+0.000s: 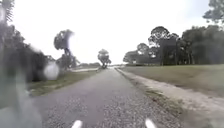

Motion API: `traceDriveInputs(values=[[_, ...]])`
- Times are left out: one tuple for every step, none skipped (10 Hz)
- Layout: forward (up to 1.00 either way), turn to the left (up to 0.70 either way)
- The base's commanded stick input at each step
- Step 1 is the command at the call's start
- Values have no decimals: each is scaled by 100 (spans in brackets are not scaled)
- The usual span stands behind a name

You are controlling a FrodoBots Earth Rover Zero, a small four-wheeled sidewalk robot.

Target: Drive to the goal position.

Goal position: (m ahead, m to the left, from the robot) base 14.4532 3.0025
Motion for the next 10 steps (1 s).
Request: traceDriveInputs(values=[[99,0],[99,0],[99,0],[99,0],[99,0],[99,0],[99,0],[99,0],[99,0],[99,0]])
